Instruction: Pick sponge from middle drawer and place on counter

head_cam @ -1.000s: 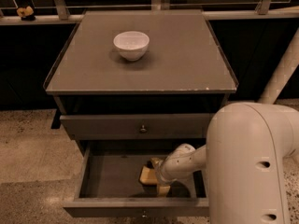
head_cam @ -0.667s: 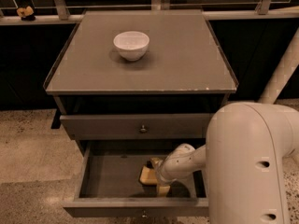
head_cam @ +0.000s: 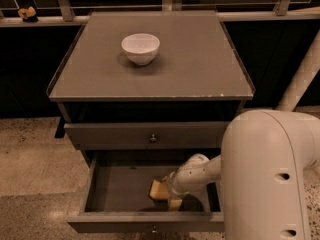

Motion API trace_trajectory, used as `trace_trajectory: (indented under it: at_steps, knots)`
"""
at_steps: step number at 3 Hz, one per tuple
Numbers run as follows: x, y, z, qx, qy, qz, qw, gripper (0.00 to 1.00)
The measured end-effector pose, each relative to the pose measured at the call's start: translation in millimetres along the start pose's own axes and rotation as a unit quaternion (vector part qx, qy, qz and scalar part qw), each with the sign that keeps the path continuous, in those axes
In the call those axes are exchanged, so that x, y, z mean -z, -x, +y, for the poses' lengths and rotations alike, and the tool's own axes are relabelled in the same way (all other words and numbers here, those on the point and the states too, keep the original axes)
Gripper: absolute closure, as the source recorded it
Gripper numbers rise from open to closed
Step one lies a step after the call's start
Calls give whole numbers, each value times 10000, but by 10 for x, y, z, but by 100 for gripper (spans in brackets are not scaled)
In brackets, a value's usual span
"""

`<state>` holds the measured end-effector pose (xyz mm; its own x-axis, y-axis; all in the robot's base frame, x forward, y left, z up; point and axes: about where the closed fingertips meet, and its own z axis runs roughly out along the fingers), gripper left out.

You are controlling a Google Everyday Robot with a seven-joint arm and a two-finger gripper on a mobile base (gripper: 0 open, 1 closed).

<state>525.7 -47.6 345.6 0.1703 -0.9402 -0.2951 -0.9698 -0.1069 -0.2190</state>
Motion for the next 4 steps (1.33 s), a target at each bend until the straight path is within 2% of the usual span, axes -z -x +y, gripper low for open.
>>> trace_trajectory:
  at_steps: [2, 3, 4]
  knots:
    - [0, 0, 0, 0, 0, 0, 10000, 88]
    - [2, 1, 0, 0, 0, 0, 10000, 100]
    - [65, 21, -15, 0, 0, 0, 10000, 100]
